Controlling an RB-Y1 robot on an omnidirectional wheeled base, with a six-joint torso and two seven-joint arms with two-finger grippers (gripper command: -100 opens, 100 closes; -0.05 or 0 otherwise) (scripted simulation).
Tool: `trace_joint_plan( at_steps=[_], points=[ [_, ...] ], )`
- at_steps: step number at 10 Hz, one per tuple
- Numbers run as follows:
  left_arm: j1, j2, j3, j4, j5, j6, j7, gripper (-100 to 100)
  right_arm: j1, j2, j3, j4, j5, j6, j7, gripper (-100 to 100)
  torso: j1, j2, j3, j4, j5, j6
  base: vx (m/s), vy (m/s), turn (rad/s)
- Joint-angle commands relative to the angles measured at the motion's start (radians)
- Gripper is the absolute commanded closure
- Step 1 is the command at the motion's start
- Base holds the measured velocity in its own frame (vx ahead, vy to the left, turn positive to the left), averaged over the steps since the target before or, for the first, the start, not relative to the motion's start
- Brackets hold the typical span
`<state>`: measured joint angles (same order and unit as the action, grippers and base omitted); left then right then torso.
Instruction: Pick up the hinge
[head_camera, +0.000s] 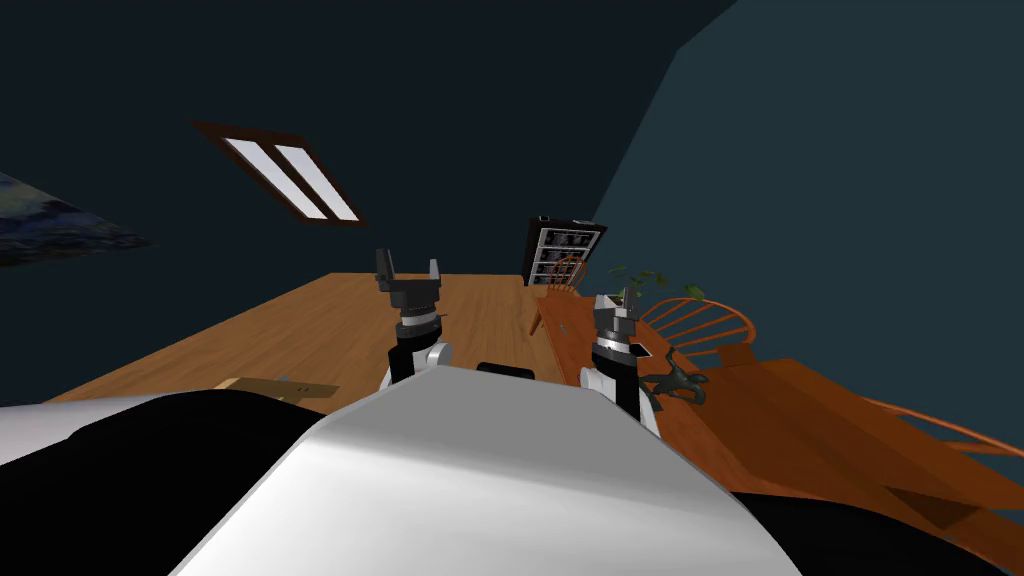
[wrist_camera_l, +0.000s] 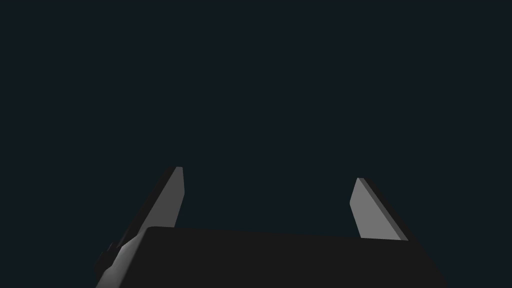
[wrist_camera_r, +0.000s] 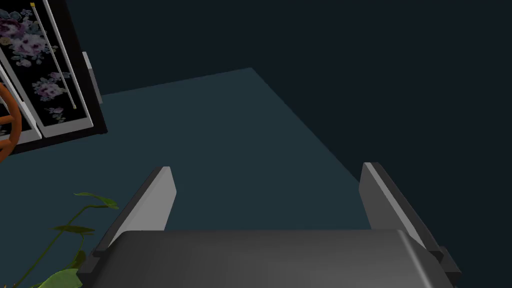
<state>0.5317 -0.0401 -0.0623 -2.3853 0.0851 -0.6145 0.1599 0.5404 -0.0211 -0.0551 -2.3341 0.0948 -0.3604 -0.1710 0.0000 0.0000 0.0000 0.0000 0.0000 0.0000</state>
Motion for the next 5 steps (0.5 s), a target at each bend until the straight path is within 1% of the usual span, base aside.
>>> trace_joint_plan(
  at_steps=[1, 3, 5],
  points=[
    [0.000, 0.000, 0.000, 0.000, 0.000, 0.000, 0.000, 0, -0.034, -0.026, -0.006, 0.040, -0.027, 0.042, -0.009, -100, 0.000, 0.000, 0.000, 0.000, 0.000, 0.000, 0.023, 0.011, 0.058],
    [0.000, 0.000, 0.000, 0.000, 0.000, 0.000, 0.000, 0, -0.069, -0.047, -0.013, 0.084, -0.055, 0.086, -0.019, -100, 0.001, -0.003, -0.002, -0.001, 0.000, 0.000, 0.050, 0.013, 0.050],
    [0.000, 0.000, 0.000, 0.000, 0.000, 0.000, 0.000, 0, -0.114, -0.071, -0.022, 0.142, -0.092, 0.143, -0.032, -100, 0.000, -0.004, -0.002, -0.001, 0.000, 0.000, 0.046, 0.009, 0.062]
  ],
)
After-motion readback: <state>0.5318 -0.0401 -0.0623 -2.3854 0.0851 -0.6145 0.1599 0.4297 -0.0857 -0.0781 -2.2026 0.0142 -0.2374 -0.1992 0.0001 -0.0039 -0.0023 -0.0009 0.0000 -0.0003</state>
